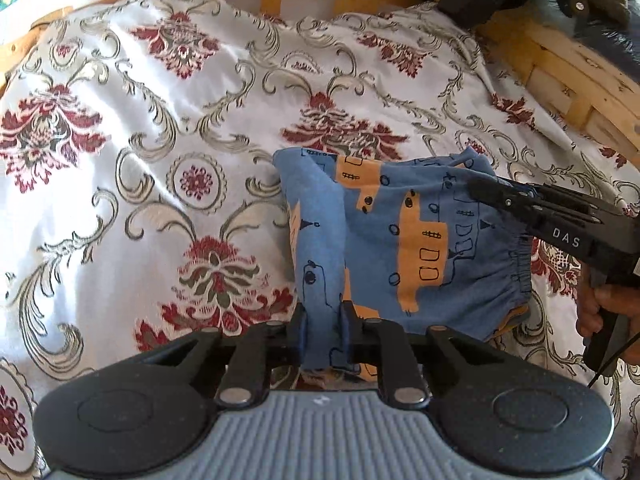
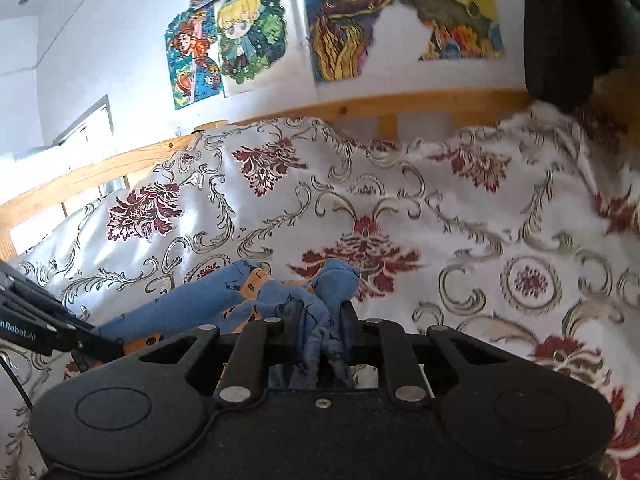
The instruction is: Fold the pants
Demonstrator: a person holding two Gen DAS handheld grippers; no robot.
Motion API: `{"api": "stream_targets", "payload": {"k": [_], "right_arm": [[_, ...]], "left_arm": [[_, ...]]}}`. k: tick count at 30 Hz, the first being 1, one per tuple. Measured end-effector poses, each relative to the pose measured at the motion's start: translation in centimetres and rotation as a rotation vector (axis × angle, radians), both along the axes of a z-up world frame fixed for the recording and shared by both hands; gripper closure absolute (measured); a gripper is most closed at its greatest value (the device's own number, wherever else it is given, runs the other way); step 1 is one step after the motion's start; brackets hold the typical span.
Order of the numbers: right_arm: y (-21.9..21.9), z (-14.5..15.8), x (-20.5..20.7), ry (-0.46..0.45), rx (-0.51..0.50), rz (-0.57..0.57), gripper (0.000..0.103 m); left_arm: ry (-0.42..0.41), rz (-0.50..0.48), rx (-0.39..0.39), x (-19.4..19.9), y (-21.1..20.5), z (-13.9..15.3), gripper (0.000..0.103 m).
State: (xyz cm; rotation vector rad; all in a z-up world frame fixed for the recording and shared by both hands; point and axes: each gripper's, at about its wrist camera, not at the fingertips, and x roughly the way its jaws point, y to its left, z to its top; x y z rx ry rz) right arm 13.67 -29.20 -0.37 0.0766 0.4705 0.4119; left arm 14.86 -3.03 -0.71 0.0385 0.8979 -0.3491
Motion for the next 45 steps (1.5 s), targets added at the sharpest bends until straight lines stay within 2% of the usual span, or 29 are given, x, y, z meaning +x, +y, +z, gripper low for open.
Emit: {"api": "stream_targets", "payload": {"k": [6, 8, 10, 18, 22, 28, 31, 35, 45], "right_arm": [[0.1, 1.4, 0.2, -0.071, -0.062, -0.007, 0.086], [-0.3, 2.2, 1.2, -0.063, -0.032, -0.017, 0.086], [-0.7, 3.2, 2.6, -0.073, -0.022, -0.018, 0.086], [-0.7, 5.8, 9.9, -0.099, -0.126, 0.028, 0.086], [-0.6, 4.7, 12.8, -0.053, -0.138, 0.04, 0.086], [0.1, 0.0, 14.2, 0.065, -0.154, 0.04, 0.085], [-0.3, -1.4, 14.4, 0.089, -0.144, 0.023, 0.085], [-0.9, -1.8, 14.6, 0.104, -0.109, 0.016, 0.085], [-0.7, -1.7, 14.5, 0.098, -0.112, 0.011, 0.084]], "left_arm": [[-0.026, -0.017, -0.036, 1.1, 0.0, 1.0, 0.085], [-0.044, -0.022, -0.048, 1.8, -0.1, 1.2, 0.085], [-0.058, -0.018, -0.069, 2.8, -0.1, 1.6, 0.086], [-0.116, 0.032, -0.182, 7.7, 0.4, 2.4, 0.086], [-0.102, 0.05, -0.196, 9.7, 0.9, 1.4, 0.085], [0.0, 0.087, -0.192, 11.9, 1.5, -2.2, 0.085], [0.024, 0.091, -0.19, 11.9, 2.0, -3.4, 0.085], [0.026, 0.082, -0.196, 12.0, 2.3, -3.7, 0.085], [0.029, 0.083, -0.191, 12.1, 2.2, -3.7, 0.085]]}}
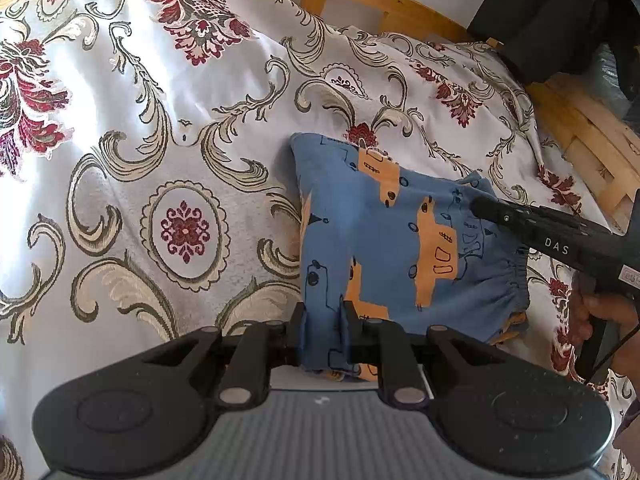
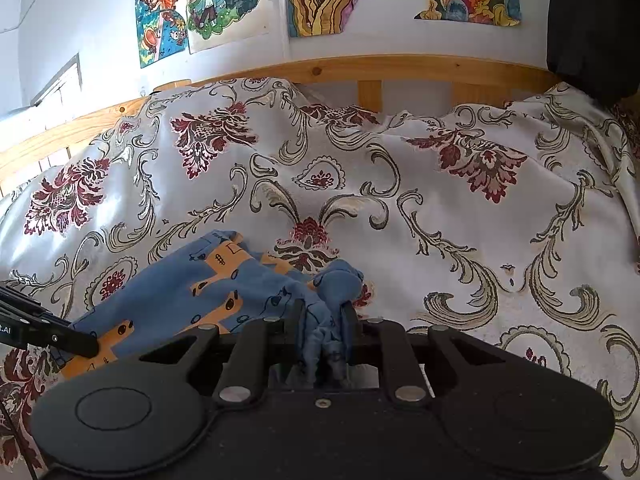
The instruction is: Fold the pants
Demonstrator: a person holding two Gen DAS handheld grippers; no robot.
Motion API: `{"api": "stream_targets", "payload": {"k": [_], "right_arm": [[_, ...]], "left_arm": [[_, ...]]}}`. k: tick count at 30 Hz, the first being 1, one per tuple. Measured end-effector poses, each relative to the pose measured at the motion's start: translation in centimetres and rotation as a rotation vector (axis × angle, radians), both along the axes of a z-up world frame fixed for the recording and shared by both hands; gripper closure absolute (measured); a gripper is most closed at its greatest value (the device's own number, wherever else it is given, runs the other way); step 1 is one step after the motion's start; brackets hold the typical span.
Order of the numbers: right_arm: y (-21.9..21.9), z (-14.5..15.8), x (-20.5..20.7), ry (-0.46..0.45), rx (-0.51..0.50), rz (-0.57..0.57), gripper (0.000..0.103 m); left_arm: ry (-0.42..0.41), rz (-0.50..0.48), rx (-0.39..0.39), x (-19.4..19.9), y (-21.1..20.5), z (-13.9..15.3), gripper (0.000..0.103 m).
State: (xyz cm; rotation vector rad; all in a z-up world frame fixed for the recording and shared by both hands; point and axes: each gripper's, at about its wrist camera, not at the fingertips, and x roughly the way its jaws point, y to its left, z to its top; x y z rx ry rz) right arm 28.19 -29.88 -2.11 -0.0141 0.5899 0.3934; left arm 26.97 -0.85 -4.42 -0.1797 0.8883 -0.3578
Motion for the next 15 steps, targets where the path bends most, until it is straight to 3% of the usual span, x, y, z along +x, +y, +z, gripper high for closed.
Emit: {"api": "stream_targets", "payload": {"k": [9, 15], "right_arm": [[0.1, 0.3, -0.3, -0.008, -0.016, -0.002, 0.08], [-0.5, 1.3, -1.5, -0.029, -0.023, -0.034, 0.058]], "left_arm": [[0.014, 0.006, 0.005, 0.2, 0.0, 0.2, 0.082], [-0.001, 0.025, 0.004, -0.2, 0.2, 0.9, 0.07]]}}
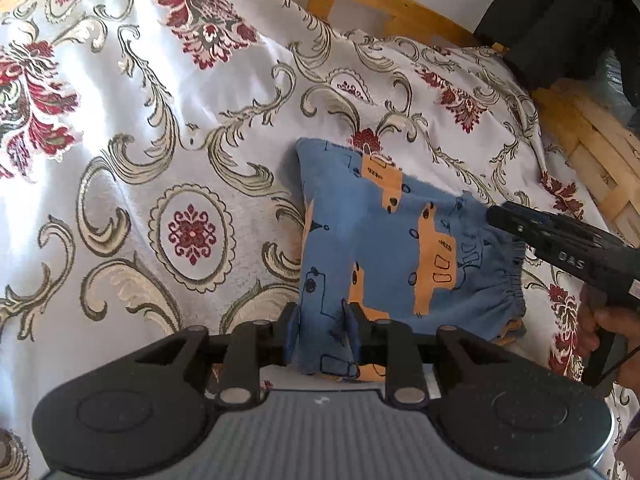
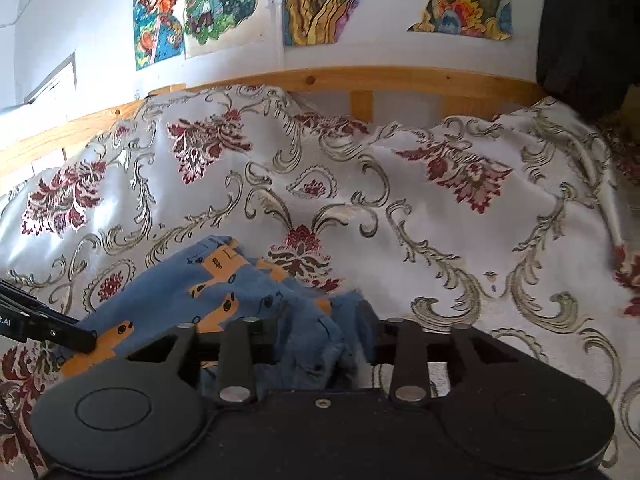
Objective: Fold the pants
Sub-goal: 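Open both grippers and withdraw from the folded pants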
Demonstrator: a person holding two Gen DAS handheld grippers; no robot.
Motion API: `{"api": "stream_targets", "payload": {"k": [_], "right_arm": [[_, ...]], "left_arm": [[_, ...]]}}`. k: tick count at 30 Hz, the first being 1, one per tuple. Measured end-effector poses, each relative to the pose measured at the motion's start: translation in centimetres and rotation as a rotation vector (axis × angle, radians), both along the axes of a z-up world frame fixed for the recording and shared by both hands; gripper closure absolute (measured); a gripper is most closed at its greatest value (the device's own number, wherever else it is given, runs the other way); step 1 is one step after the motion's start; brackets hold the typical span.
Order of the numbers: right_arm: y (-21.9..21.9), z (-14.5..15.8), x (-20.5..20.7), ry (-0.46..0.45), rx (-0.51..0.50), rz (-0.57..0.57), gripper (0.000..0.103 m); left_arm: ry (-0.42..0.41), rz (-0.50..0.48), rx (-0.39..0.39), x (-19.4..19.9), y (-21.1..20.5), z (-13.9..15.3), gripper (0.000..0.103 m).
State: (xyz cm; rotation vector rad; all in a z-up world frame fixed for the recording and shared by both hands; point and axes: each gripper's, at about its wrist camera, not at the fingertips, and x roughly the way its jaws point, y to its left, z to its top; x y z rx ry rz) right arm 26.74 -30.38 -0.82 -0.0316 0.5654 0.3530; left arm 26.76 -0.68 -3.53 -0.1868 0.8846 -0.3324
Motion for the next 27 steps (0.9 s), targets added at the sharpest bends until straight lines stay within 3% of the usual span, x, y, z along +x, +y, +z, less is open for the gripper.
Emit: {"api": "stream_targets", "payload": {"k": [5, 11, 14, 19, 24, 27], "right_arm": [[-0.3, 1.9, -3.1, -0.056, -0.004, -0.039, 0.029], [0.4, 4.2, -8.5, -0.12, 0.012, -0.109, 0.009], [0.8, 5.3, -11.5, -0.154, 0.029, -0.147, 0.003], [1.3, 6.4, -15.7, -0.19, 0.034, -0.187, 0.001], [1.8, 6.8, -19.4, -0.184, 0.019, -0.233, 0.001], [2.0, 6.5, -21.4, -0.19, 0.016, -0.259, 0.001]], "left_arm": [[-0.058, 0.049, 0.01, -1.8, 0.2, 1.5, 0.032], [-0.172, 0.119, 0.023, -5.5, -0.4, 3.7, 0.008], [-0.224, 0.138, 0.038, -7.4, -1.2, 4.9, 0.002], [-0.302, 0.156, 0.041, -10.7, -2.1, 6.1, 0.0], [-0.304, 0.177, 0.056, -13.7, -3.0, 6.0, 0.0], [-0.261, 0.194, 0.063, -15.2, -3.3, 5.1, 0.0]]}}
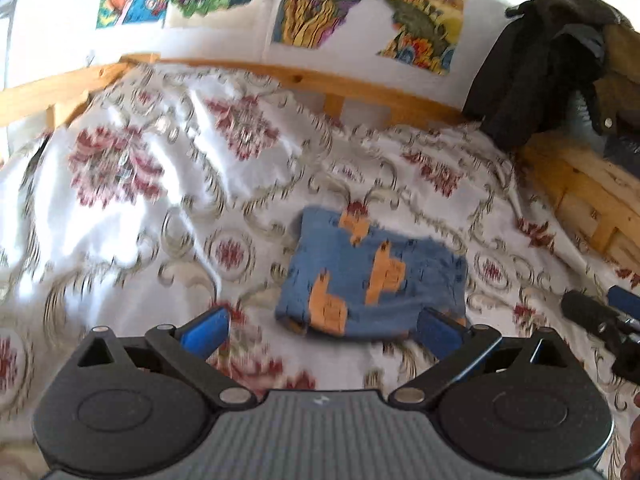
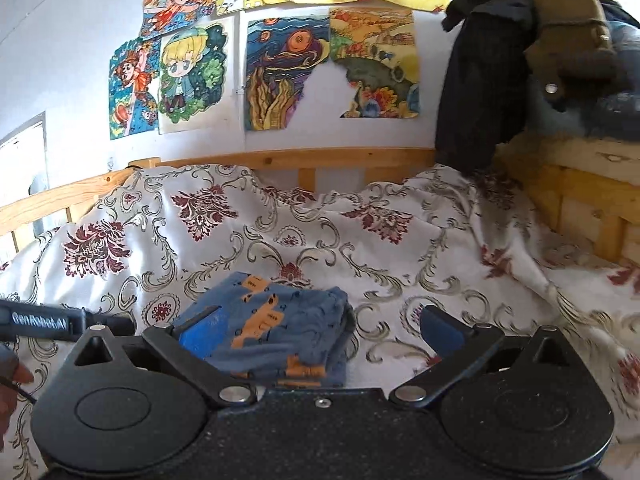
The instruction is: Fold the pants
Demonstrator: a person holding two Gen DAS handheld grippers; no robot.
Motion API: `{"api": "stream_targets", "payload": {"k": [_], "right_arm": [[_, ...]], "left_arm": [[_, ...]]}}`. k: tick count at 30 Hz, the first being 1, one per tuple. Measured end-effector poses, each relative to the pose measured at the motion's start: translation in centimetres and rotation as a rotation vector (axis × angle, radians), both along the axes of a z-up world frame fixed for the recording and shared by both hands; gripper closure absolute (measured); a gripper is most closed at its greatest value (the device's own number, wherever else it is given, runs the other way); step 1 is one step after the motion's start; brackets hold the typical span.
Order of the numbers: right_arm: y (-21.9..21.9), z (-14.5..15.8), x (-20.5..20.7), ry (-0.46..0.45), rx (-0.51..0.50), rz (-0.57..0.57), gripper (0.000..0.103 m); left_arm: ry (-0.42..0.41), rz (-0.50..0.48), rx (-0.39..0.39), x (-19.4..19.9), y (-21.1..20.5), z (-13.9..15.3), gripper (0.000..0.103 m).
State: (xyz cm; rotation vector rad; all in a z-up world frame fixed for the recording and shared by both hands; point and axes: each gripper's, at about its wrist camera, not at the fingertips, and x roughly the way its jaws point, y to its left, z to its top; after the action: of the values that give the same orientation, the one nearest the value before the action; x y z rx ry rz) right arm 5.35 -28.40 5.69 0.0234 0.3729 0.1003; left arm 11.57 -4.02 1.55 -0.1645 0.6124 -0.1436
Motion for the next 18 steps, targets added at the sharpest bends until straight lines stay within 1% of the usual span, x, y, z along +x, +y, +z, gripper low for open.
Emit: {"api": "stream_targets", "payload": {"k": [3, 5, 8, 12, 15, 18], "right_arm": [[-0.1, -0.8, -1.7, 0.005, 0.029, -0.023, 0.001], [-0.1, -1.4, -2.1, 0.048, 0.043, -0.025, 0.001], [-0.1, -1.7, -2.4, 0.063, 0.038, -0.042, 0.001], [-0.1, -1.6, -2.3, 0.063, 0.052, -0.047, 0.001], [-0.2, -1.7, -2.2, 0.067, 0.054, -0.037, 0.001], [0.0, -1.9, -2.1, 0.078, 0.047, -0.027, 0.001]], "left_arm": [[0.055, -0.011, 0.027, -1.0, 0.1, -0.9, 0.0], [0.055, -0.005, 0.063, -1.9, 0.4, -1.0, 0.0], [0.043, 0.018, 0.092, -2.8, 1.0, -1.1, 0.0], [0.053, 0.053, 0.074, -3.2, 1.5, -1.2, 0.0], [0.064, 0.058, 0.073, -3.3, 1.6, -1.4, 0.0], [0.078, 0.044, 0.068, -3.1, 1.5, -1.5, 0.0]]}}
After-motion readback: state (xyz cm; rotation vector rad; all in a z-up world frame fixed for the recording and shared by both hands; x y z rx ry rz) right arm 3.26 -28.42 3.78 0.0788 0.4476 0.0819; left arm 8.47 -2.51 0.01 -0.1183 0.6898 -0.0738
